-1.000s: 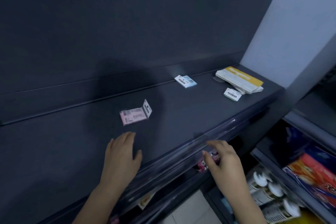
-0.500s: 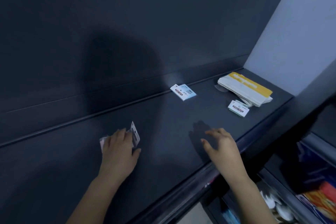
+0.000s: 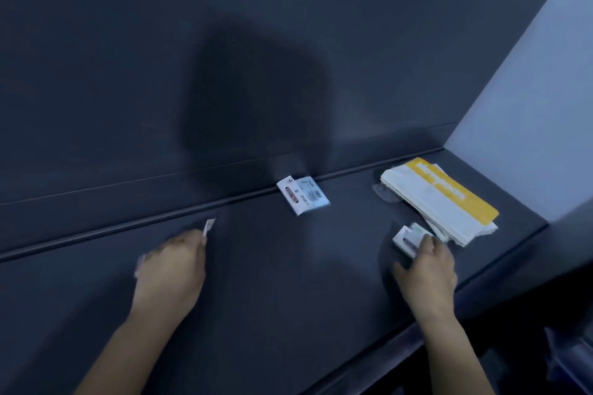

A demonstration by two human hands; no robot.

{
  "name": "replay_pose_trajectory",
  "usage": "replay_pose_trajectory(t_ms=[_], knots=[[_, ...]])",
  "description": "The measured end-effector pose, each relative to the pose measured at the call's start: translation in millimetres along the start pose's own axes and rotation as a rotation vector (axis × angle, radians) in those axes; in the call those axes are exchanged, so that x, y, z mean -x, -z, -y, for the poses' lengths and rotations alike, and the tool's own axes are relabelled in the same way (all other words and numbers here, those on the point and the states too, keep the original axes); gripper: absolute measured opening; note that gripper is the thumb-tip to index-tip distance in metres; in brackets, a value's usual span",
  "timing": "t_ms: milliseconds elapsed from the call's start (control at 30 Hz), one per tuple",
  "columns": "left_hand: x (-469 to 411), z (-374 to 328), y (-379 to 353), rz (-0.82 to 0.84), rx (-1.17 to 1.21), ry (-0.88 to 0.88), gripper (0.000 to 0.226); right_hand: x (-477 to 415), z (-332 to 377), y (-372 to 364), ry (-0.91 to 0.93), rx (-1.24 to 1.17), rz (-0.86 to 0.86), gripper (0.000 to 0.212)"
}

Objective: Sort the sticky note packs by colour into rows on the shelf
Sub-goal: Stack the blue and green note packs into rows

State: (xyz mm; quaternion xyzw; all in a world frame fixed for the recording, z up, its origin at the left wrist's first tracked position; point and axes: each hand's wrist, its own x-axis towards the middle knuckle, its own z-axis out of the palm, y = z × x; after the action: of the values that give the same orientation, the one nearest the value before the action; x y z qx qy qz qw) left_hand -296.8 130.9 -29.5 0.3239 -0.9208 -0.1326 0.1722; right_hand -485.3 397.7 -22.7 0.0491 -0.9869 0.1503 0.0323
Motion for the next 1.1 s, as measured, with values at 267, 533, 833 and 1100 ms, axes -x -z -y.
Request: replay_pose_trajectory(t_ms=[267,533,833,1100], knots=[[-17.6,-73.2,-8.7,-0.21,0.501,0.177,0.028,-55.7,-19.2,13.6,0.155,-0.107,0.057,0.014],[-31.0,-109.4,-14.1,-0.097,1.259,0.552,0.029,-56.0,58.5,44.0,0.466,-0.809,0.392,0.023],[-18.5,-116.5,-7.7,0.058,1.341,0.68,0.023,-29.5,130.0,1.0,0.372,-1.07,0.764,0.01],[-4.8,-92.0,-8.0,0.037,1.384,0.69,0.044,-29.9,143.2,-35.5,0.405,-1.081,0.555,0.015]])
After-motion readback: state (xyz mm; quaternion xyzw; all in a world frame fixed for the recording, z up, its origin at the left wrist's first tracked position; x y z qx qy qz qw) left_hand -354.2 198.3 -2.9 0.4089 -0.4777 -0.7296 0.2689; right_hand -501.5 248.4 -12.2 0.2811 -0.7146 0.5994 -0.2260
